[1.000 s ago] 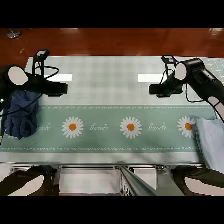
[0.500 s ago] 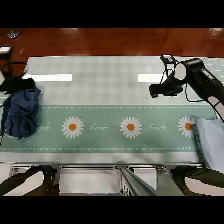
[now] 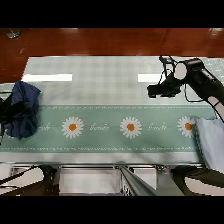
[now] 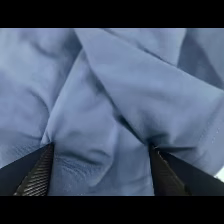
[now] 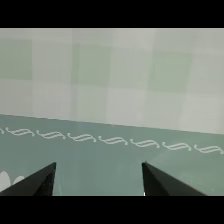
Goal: Fold the shirts.
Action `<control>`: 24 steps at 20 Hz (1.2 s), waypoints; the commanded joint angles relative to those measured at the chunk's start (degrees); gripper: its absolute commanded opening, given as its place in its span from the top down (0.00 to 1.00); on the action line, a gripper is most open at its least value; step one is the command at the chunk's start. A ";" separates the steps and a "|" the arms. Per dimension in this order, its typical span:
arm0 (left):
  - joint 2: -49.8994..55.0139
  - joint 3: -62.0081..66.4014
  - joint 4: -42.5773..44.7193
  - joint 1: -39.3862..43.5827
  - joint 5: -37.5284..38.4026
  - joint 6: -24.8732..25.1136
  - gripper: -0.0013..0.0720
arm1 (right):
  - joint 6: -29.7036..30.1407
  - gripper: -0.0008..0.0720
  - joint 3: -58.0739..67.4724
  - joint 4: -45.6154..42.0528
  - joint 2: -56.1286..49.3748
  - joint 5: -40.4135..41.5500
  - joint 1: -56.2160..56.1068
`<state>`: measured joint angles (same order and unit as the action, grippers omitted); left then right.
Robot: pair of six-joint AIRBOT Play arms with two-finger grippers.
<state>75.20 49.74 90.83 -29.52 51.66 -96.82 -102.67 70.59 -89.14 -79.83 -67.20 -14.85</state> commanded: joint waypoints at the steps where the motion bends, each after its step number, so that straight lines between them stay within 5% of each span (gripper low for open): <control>1: 2.97 -0.57 -1.44 0.07 0.63 1.18 0.42 | 0.09 0.14 0.00 0.37 0.00 0.04 -0.02; 2: 2.75 0.00 -3.58 0.39 1.49 3.45 0.91 | 0.09 0.14 0.00 0.37 0.02 0.02 -0.02; 3: 1.95 1.22 -7.43 0.74 2.03 6.12 0.95 | 0.09 0.14 0.00 0.37 0.04 -0.13 -0.02; 9: -15.61 14.45 -43.58 5.42 -1.92 19.89 0.95 | 0.07 0.14 0.00 1.79 4.98 -0.35 -0.15; 18: -26.71 38.86 -46.12 22.69 -3.76 19.61 0.95 | 0.09 0.14 0.00 1.79 25.09 -0.52 -0.15; 24: -26.34 33.42 -46.93 47.41 -15.72 18.99 0.95 | 0.04 0.14 -0.02 1.49 35.87 -3.06 -0.13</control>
<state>49.15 85.86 44.42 6.31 43.68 -77.89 -102.56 70.59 -87.46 -48.58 -68.88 -14.96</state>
